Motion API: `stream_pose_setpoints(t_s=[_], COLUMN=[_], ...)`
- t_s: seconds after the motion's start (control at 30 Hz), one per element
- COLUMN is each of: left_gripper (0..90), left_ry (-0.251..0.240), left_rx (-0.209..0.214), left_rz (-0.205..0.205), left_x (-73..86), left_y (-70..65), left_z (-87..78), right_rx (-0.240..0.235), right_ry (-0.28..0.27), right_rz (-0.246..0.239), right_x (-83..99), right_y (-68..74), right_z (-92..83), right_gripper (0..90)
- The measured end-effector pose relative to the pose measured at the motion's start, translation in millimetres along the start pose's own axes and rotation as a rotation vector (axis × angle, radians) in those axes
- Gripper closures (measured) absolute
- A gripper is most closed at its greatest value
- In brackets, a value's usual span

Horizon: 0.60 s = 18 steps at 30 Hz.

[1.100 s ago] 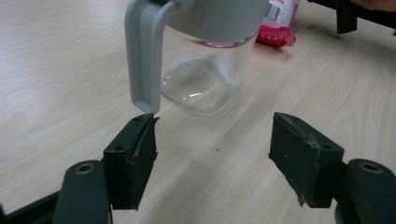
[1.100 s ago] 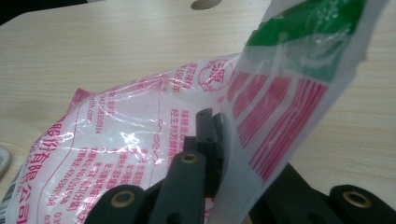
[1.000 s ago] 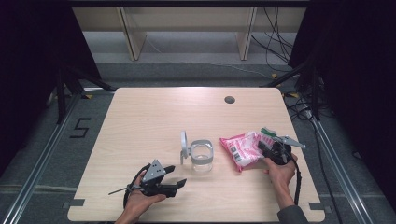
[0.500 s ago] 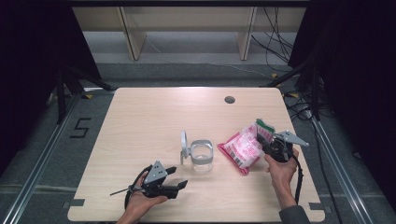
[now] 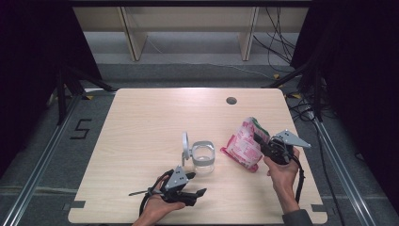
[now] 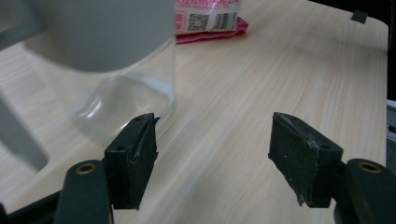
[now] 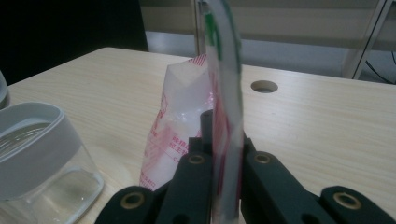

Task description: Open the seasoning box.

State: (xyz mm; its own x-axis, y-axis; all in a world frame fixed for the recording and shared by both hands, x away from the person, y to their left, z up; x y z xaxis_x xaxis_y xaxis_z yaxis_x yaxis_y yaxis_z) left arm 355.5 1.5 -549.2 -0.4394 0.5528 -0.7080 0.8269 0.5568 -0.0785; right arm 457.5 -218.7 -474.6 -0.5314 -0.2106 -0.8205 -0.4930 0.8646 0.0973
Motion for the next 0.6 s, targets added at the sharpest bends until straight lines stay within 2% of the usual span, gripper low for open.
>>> stream_pose_setpoints(t_s=[0.03,0.1,0.13,0.17,0.2,0.23,0.27,0.33,0.37,0.4,0.47,0.5,0.53,0.57,0.6], left_gripper=[31.5,31.6,31.6,31.7,31.6,31.7,31.7,31.9,31.9,32.3,32.3,32.5,32.4,32.3,32.3], left_ry=[-0.004,-0.008,-0.009,0.005,-0.002,0.011,0.0,0.013,0.017,0.008,0.022,0.009,0.021,0.012,0.007], left_rx=[-0.003,0.013,0.033,0.04,0.032,0.036,0.052,0.043,0.038,0.035,0.042,0.05,0.051,0.052,0.029], left_rz=[0.002,0.001,0.004,0.021,0.023,0.018,0.007,0.024,0.038,0.033,0.043,0.032,0.055,0.048,0.051], left_x=[-4.2,-10.2,-12.9,-13.7,-15.9,-17.7,-21.7,-27.6,-31.5,-38.6,-46.4,-50.1,-52.7,-57.8,-62.8], left_y=[-1.3,-6.8,-12.5,-16.2,-18.3,-20.0,-23.1,-27.6,-29.8,-35.0,-40.6,-45.6,-47.9,-51.2,-49.8], left_z=[2.8,7.1,10.3,12.7,16.4,19.1,22.8,27.9,31.3,36.5,41.5,43.2,44.2,44.5,45.1], right_rx=[0.013,-0.004,0.003,0.005,0.009,-0.007,-0.005,-0.006,-0.006,-0.003,0.003,0.005,0.001,-0.004,-0.004], right_ry=[-0.002,-0.012,-0.019,-0.014,-0.018,-0.013,-0.018,-0.021,-0.031,-0.036,-0.036,-0.028,-0.031,-0.036,-0.037], right_rz=[-0.011,-0.002,-0.019,-0.023,-0.033,-0.035,-0.031,-0.017,-0.047,-0.06,-0.058,-0.053,-0.061,-0.067,-0.054], right_x=[-0.8,-2.5,-3.7,-3.6,-5.0,-5.1,-5.4,-7.2,-9.3,-10.3,-10.5,-10.0,-10.5,-11.1,-10.8], right_y=[-1.5,1.8,1.6,3.0,3.4,4.8,5.8,7.4,6.7,7.2,9.4,10.1,10.2,10.1,10.6], right_z=[-0.4,-2.1,-2.6,-5.0,-5.9,-7.4,-8.8,-11.8,-12.3,-14.3,-16.6,-18.7,-18.4,-18.1,-19.3], right_gripper=[90.0,90.0,90.0,90.0,90.0,90.0,90.0,90.0,90.0,90.0,90.0,90.0,90.0,90.0,90.0])
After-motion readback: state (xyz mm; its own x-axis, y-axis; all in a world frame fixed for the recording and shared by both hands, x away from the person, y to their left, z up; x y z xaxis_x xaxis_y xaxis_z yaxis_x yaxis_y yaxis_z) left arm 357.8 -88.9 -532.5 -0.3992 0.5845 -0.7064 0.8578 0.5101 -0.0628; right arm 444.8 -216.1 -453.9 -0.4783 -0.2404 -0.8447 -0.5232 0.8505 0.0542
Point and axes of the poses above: each handheld gripper's, and its own axes: z roughly forward along the jaws, x roughly out of its underside, y roughly to its left, the point moved 9 cm from there along z, roughly forward along the jaws, and after that the axes turned 15 degrees about y, right-handed, at the moved point
